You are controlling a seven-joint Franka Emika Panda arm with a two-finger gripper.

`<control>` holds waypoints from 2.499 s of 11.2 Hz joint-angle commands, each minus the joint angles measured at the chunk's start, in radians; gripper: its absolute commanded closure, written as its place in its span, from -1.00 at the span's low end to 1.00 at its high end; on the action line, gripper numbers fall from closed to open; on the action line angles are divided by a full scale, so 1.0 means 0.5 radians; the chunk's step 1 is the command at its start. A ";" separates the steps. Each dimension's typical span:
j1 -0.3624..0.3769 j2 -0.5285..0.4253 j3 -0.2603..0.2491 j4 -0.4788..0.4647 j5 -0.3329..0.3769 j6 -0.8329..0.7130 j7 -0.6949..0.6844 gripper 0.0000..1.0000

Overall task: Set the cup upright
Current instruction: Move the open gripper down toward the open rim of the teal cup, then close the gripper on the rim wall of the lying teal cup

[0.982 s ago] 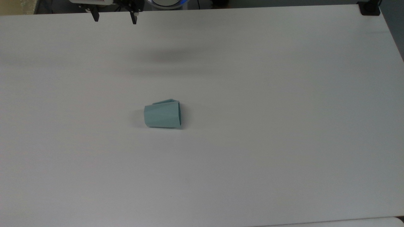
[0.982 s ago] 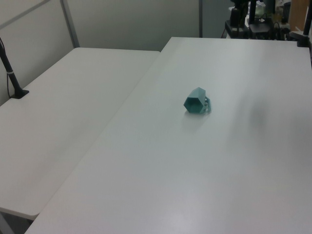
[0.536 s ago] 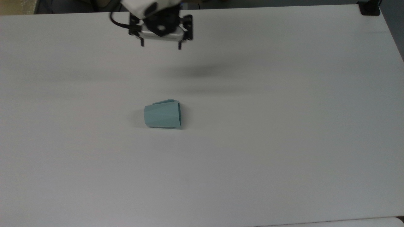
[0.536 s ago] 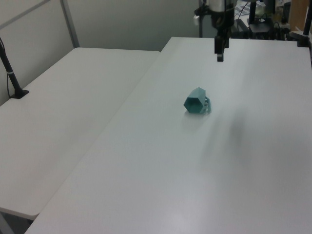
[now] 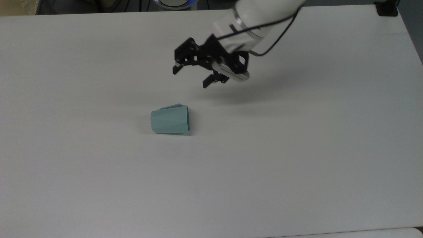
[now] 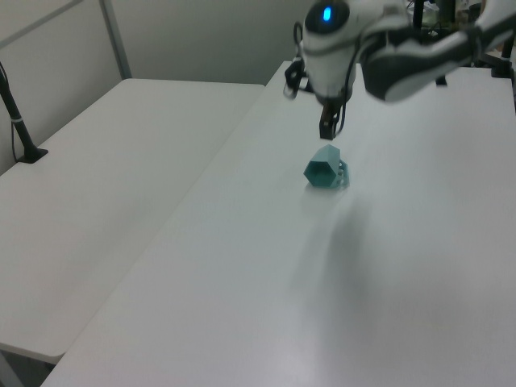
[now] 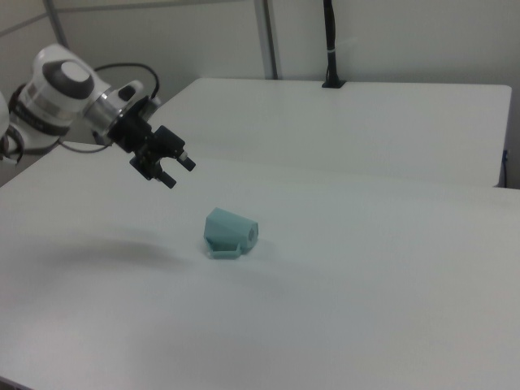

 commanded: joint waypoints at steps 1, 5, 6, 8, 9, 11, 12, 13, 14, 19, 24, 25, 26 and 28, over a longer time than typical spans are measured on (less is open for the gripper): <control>0.102 0.233 0.028 0.066 -0.473 0.009 0.226 -1.00; 0.063 0.426 0.083 0.062 -0.744 0.012 0.208 -1.00; 0.047 0.463 0.083 0.059 -0.747 0.012 0.208 -1.00; -0.020 0.482 0.086 0.050 -0.729 0.015 0.223 -1.00; -0.054 0.485 0.086 0.044 -0.717 0.015 0.229 -1.00; -0.094 0.509 0.086 0.032 -0.717 0.030 0.229 -1.00; -0.106 0.525 0.083 0.026 -0.717 0.064 0.229 -1.00; -0.109 0.528 0.086 0.020 -0.720 0.070 0.229 -1.00; -0.112 0.531 0.086 -0.002 -0.729 0.073 0.232 -1.00; -0.140 0.580 0.086 0.001 -0.735 0.107 0.235 -0.46; -0.164 0.580 0.086 -0.002 -0.735 0.119 0.232 1.00; -0.167 0.580 0.086 -0.020 -0.735 0.119 0.235 1.00; -0.167 0.580 0.086 -0.048 -0.735 0.116 0.235 1.00; -0.164 0.580 0.086 -0.066 -0.717 0.116 0.238 1.00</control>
